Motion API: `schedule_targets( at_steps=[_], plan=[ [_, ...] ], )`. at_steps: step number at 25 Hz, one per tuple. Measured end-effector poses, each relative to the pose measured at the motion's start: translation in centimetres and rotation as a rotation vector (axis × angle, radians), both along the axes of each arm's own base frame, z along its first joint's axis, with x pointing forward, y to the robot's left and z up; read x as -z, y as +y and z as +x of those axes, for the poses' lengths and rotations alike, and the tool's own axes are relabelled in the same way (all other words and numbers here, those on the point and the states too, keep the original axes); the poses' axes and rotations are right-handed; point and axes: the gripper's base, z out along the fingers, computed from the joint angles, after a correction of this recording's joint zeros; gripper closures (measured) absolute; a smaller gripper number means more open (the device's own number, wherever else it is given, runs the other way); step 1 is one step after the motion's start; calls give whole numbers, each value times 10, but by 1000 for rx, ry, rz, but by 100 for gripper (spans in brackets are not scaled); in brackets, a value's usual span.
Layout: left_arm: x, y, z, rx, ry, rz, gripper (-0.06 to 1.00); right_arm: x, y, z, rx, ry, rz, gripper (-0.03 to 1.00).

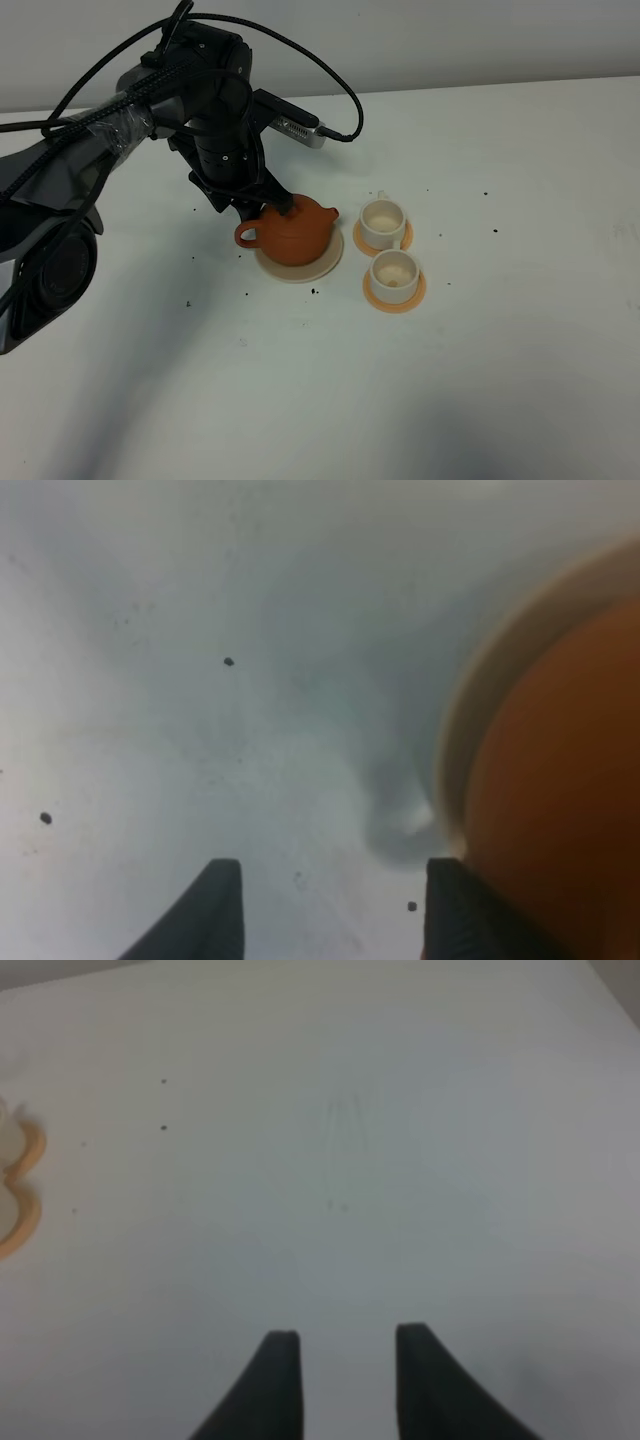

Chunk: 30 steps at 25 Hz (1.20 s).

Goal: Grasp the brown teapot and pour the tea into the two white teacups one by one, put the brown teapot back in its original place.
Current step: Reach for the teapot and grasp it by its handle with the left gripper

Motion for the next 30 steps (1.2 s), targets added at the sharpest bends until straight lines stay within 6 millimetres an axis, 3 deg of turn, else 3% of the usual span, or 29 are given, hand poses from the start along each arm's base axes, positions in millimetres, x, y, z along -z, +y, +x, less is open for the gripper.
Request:
schedule_targets(
  at_steps=[13,22,30],
  plan=[
    [-2,-1,-1,-19,1,-19,52,0,0,0,0,0,0,72],
    [-16,-3,-3,-30,-16,-55,52,0,0,0,0,0,0,72],
    [-8,0,-8,-34,16,-35,52,0,0,0,1,0,0,72]
  ],
)
